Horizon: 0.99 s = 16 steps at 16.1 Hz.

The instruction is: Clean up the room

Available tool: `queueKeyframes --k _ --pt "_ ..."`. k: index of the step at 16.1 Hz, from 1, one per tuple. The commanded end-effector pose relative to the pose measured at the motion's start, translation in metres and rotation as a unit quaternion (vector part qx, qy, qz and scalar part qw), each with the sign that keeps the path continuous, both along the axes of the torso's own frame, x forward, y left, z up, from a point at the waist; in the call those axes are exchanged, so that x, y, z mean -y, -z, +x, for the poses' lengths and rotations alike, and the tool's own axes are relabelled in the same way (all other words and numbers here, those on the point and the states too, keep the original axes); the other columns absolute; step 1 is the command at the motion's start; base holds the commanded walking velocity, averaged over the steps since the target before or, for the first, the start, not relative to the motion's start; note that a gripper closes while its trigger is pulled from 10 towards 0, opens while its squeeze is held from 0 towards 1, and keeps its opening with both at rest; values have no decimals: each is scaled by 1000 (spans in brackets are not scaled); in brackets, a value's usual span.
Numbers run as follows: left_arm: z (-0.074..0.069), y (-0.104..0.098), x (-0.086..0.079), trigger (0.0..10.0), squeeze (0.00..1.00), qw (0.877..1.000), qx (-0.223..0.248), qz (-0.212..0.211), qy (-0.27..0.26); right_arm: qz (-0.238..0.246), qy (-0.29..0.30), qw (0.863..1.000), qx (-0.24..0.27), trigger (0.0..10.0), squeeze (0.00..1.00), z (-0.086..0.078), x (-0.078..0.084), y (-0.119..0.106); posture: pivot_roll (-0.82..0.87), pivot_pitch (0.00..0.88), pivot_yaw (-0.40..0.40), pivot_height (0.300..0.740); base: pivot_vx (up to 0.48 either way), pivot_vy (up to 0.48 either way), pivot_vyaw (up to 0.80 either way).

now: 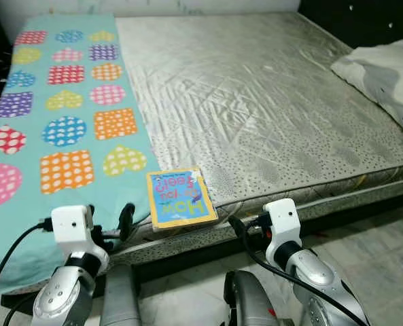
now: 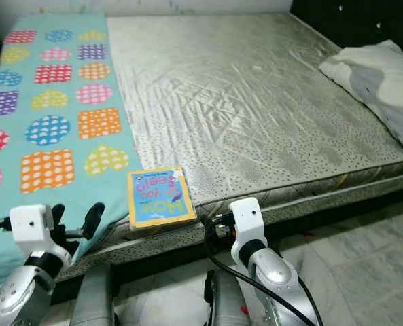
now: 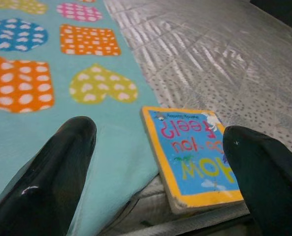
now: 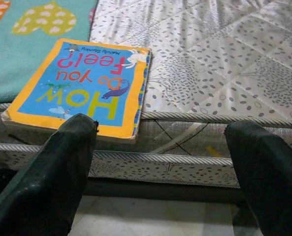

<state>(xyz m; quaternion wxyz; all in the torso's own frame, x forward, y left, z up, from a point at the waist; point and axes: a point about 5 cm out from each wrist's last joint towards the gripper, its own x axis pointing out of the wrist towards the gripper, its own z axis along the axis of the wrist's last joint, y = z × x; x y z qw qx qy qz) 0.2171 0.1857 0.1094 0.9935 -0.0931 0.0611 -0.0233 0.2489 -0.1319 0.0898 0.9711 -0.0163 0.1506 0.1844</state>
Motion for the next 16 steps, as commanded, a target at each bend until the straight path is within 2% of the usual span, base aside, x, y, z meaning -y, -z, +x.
queueKeyframes --k 1,16 --pt "-2 0 1 10000 0 1000 2 -2 6 -2 1 1000 -5 10000 0 0 1 3 -95 125 -79 586 292 0 0" --pt "-2 2 3 10000 0 1000 -5 -5 5 0 0 1000 -8 10000 0 0 0 3 -97 135 -80 586 269 0 0"
